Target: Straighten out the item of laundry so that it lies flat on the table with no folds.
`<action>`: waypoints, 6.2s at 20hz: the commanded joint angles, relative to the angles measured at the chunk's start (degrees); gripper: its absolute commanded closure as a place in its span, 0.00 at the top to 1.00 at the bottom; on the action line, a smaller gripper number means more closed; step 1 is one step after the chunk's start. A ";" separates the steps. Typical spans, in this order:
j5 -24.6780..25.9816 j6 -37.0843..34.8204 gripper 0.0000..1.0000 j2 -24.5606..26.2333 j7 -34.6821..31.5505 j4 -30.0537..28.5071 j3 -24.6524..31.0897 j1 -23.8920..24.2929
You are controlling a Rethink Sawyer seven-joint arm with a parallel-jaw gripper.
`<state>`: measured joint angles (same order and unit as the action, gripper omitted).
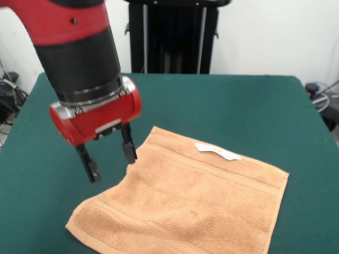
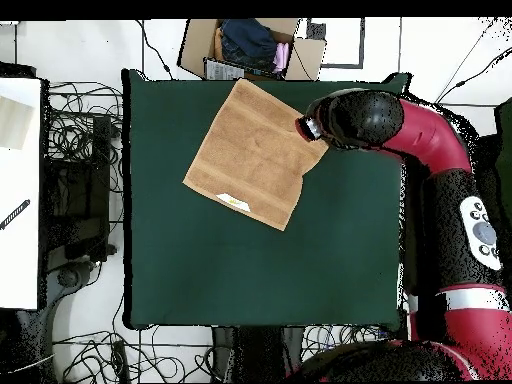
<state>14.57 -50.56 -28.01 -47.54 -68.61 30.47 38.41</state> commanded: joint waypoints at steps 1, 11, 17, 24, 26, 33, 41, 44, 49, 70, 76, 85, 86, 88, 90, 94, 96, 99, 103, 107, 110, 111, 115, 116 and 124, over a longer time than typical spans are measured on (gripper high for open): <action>-1.25 -4.64 1.00 -1.77 -11.66 -5.54 -4.23 -1.75; -1.15 -2.93 1.00 -0.40 -11.44 -4.72 -5.56 -2.60; -0.27 -1.21 1.00 1.58 -10.24 -3.00 -6.23 -2.74; -0.03 -0.16 1.00 1.29 -10.38 -3.49 -6.38 -2.70; 0.09 -0.16 1.00 1.16 -10.38 -3.60 -6.49 -2.76; 1.10 3.82 1.00 3.53 -10.35 -2.88 -6.38 -2.89; 1.44 5.69 1.00 4.01 -10.53 -3.06 -6.58 -2.89; 1.46 5.44 1.00 4.42 -10.42 -2.34 -6.75 -3.08; 1.63 7.14 1.00 5.62 -10.51 -2.14 -6.62 -3.08; 0.72 5.82 1.00 6.91 -9.46 -2.04 -6.19 -2.86; 0.52 4.36 1.00 7.67 -9.14 -1.18 -6.31 -2.90; 1.43 10.22 1.00 8.51 -11.14 -2.48 -6.44 -3.27; 1.52 10.86 1.00 8.15 -11.44 -3.01 -6.48 -3.26; 1.68 11.86 1.00 7.06 -12.16 -4.72 -6.76 -3.29; 1.89 12.92 1.00 6.48 -12.94 -5.85 -7.08 -3.60; 1.78 13.53 1.00 6.04 -13.35 -6.32 -7.64 -4.15; 1.42 12.86 1.00 6.56 -12.71 -5.54 -7.76 -4.33; 0.66 11.78 1.00 6.07 -11.71 -5.64 -7.86 -3.92; -0.63 8.90 1.00 1.41 -11.24 -8.97 -8.04 -2.91; -1.59 6.02 1.00 -3.70 -11.19 -10.65 -8.91 -3.22; -2.46 4.72 1.00 -4.85 -11.25 -11.45 -8.87 -3.40; -2.78 4.50 1.00 -5.61 -11.46 -12.04 -8.88 -3.49; -3.78 1.60 1.00 -10.53 -12.21 -13.40 -10.04 -4.75; -3.94 0.71 1.00 -11.03 -12.25 -13.12 -10.29 -5.07; -4.05 2.58 1.00 -8.66 -12.35 -12.38 -10.71 -5.84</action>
<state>11.39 -44.39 -37.11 -47.54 -74.95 22.35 34.38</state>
